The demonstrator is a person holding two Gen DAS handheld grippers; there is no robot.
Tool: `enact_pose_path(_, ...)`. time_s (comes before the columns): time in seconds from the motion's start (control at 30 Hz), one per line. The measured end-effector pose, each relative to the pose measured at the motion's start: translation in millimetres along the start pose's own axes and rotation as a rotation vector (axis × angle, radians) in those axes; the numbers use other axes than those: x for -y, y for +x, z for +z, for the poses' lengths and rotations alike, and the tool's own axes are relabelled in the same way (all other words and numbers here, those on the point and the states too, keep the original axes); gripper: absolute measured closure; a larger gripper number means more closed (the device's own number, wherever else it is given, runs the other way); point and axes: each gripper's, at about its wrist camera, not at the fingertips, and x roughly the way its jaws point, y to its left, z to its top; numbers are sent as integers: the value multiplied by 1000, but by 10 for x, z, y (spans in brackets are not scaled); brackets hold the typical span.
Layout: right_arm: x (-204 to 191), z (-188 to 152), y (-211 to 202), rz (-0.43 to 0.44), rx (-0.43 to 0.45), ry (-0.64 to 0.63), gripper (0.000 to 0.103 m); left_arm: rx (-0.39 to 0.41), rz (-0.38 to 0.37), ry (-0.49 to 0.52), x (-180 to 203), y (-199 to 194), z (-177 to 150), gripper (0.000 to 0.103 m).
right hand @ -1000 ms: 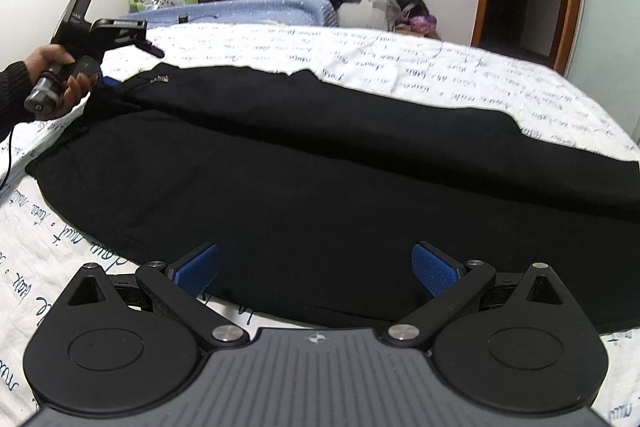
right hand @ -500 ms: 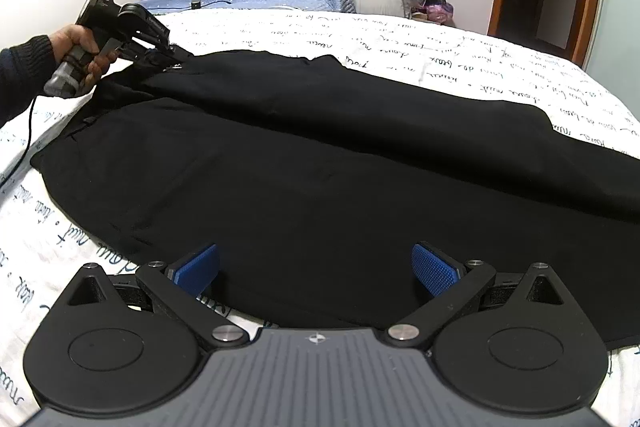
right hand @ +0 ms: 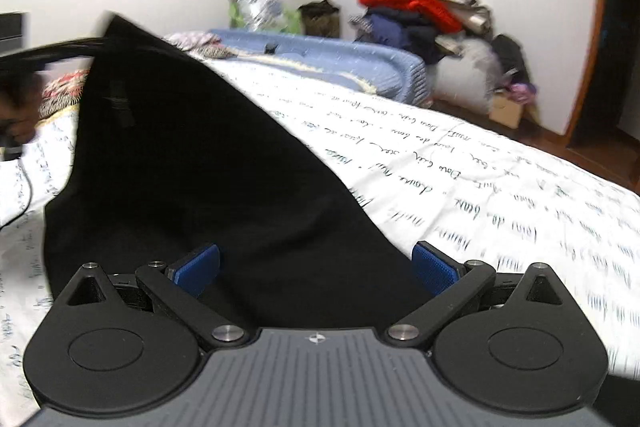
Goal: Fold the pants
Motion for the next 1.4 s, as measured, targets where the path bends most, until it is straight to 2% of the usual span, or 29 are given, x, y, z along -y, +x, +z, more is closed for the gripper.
enact_pose_path(0.1,281,171,355,38,-102,-45,0,17,-23,-24,-58,-155,-54,98)
enact_pose_path(0.2,341,199,655,14,-177,-164,0,18,-10,-21,-86,-254,-136,98)
enact_pose_path(0.3,316,194,898,69,-257,-209,1,9,7,-17,-29,-353,-166,98)
enact_pose_path(0.33,332,209,955,94,-275,-192,17,8,14,-19,-31,-376,-167,98)
enact_pose_path(0.37,356,223,998,126,-287,-160,39,4,21,-22,-21,-370,-159,97)
enact_pose_path(0.4,372,244,1031,161,-305,-134,81,-4,25,-28,-32,-372,-170,98)
enact_pose_path(0.43,362,264,1041,174,-319,-119,86,-9,33,-30,-31,-383,-174,98)
enact_pose_path(0.6,157,269,817,139,-279,-176,90,-17,67,-101,-108,-418,-244,98)
enact_pose_path(0.77,-356,195,82,162,-162,-240,91,-27,51,-222,-111,-638,-378,98)
enact_pose_path(0.87,-788,-186,-175,186,-177,-287,91,-31,55,-335,-93,-871,-611,95)
enact_pose_path(0.93,-973,-501,-143,182,-207,-273,91,-80,105,-423,-128,-937,-865,94)
enact_pose_path(0.97,-1047,-647,-80,167,-224,-273,91,-110,126,-459,-148,-947,-972,91)
enact_pose_path(1.0,-1093,-763,16,141,-235,-265,91,-148,135,-512,-190,-954,-1076,84)
enact_pose_path(1.03,-1111,-838,88,130,-243,-241,91,-176,143,-558,-231,-969,-1136,84)
enact_pose_path(1.13,-1050,-842,153,110,-194,-134,91,-234,167,-665,-337,-1096,-1185,79)
enact_pose_path(1.2,-1048,-806,148,98,-180,-108,91,-218,179,-687,-366,-1268,-1152,70)
enact_pose_path(1.27,-1047,-810,140,90,-173,-107,91,-191,199,-713,-348,-1388,-1103,48)
enact_pose_path(1.4,-1027,-827,37,82,-159,-85,91,-127,163,-817,-216,-1502,-1096,47)
